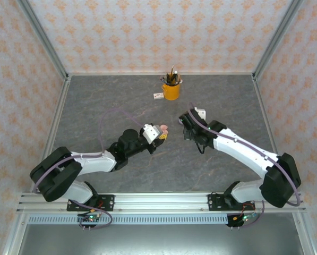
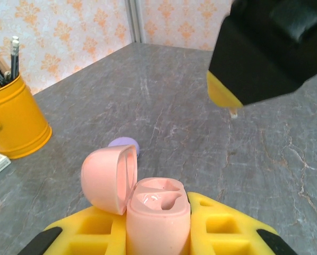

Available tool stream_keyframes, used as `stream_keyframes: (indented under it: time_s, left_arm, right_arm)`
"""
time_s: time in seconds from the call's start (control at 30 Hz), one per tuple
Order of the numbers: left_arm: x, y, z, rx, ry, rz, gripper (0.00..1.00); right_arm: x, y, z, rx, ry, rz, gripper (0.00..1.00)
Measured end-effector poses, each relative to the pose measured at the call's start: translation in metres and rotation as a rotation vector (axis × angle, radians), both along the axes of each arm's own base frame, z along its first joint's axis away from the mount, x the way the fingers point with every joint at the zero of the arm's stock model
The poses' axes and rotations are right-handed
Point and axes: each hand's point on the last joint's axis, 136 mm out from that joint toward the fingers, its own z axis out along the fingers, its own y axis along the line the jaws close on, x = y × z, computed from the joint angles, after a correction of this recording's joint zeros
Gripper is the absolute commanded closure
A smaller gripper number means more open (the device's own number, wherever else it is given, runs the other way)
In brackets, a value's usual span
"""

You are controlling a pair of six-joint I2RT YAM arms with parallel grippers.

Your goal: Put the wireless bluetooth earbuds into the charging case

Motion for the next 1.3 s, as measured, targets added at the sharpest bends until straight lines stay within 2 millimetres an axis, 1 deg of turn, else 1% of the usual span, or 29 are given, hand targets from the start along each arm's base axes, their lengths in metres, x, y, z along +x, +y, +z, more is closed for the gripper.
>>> stream_keyframes:
  time_s: [0.07, 0.2, 0.37, 0.47, 0.7, 1.0, 1.17, 1.3]
  left_arm:
    - [0.001, -0.005, 0.002, -0.008, -0.007, -0.010, 1.00]
    - [0.000, -0.014, 0.012, -0.035, -0.033, -0.035, 1.00]
    - [0.001, -0.022, 0.031, -0.084, -0.081, -0.054, 1.00]
    - [0.004, -0.025, 0.036, -0.102, -0.098, -0.056, 1.00]
    - [0.007, -0.033, 0.035, -0.113, -0.097, -0.073, 1.00]
    - [0.010, -0.038, 0.044, -0.141, -0.100, -0.081, 1.00]
    - [0.011, -0.039, 0.048, -0.148, -0.107, -0.081, 1.00]
    - [0.011, -0.039, 0.045, -0.147, -0.098, -0.081, 1.00]
  right_arm:
    - [0.001, 0.001, 0.013, 0.010, -0.024, 0.012, 0.82]
    - [0.004, 0.005, 0.035, 0.029, -0.059, 0.039, 0.83]
    - [0.005, 0.013, 0.050, 0.054, -0.070, 0.078, 0.84]
    - [0.004, 0.017, 0.055, 0.069, -0.067, 0.100, 0.85]
    - [0.001, 0.023, 0.062, 0.079, -0.067, 0.129, 0.85]
    - [-0.001, 0.032, 0.072, 0.092, -0.084, 0.153, 0.85]
    - [0.001, 0.033, 0.070, 0.087, -0.078, 0.152, 0.85]
    - [0.001, 0.034, 0.069, 0.085, -0.075, 0.152, 0.85]
